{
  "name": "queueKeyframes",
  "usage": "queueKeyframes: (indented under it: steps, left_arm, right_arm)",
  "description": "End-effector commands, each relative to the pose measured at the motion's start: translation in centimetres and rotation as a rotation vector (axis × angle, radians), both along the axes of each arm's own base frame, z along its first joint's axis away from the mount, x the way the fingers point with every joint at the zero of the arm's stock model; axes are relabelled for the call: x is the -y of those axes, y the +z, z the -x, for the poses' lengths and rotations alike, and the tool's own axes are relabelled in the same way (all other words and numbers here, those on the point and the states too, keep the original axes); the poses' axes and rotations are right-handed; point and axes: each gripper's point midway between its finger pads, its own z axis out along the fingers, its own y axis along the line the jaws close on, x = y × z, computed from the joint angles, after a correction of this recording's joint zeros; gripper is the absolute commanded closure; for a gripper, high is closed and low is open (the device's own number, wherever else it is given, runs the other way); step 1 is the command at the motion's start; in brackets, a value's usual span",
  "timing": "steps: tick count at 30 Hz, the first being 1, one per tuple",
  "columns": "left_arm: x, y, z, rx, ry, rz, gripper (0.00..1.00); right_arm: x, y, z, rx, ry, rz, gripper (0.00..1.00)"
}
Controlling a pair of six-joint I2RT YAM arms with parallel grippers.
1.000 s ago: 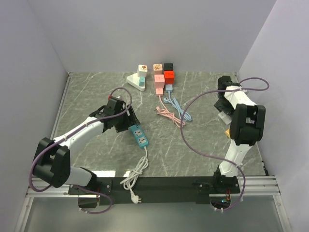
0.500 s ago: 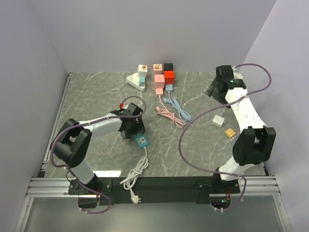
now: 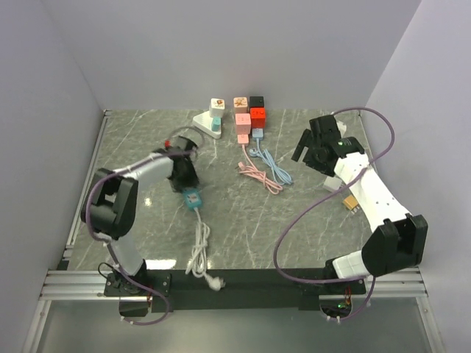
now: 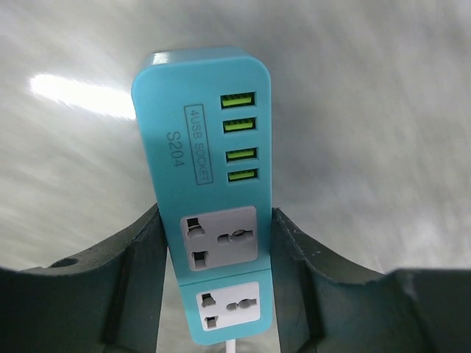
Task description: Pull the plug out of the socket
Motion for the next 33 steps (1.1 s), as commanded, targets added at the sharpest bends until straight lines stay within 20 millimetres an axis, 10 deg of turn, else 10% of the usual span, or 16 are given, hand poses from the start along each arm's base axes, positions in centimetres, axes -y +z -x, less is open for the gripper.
queueKeyframes:
  steps: [1,12,18,24,27,33]
  left_arm:
    - [-8.5,2.5,-6.3,0.066,0.081,-0.139,0.99]
    - [-28.5,0.6,-15.1,-0.030,0.416,-0.273,1.00]
    - [-34.3,0.2,-18.6,-0.011,0.444,-0.355,1.00]
    - [-35.1,1.9,-22.3,0.134,0.436,-0.287,0.89]
    - [-34.1,2.4,-22.7,0.158,0.421,-0.221,0.51]
    - [-32.2,5.7,-21.7,0.223,0.413,-0.154,0.10]
  right_arm:
    - [-1.3,0.8,0.5,0.054,0.049,-0.029,0.02]
    - [-5.1,-3.0,1.7,-0.012,0.172,-0.068,0.02]
    - [-7.0,-3.6,1.1,-0.027,0.240,-0.079,0.02]
    - [-8.3,-3.3,-0.7,-0.012,0.295,-0.079,0.02]
    - [-9.3,-2.9,-2.0,0.011,0.348,-0.093,0.02]
    - [-12.4,-3.0,-4.8,0.010,0.488,-0.119,0.03]
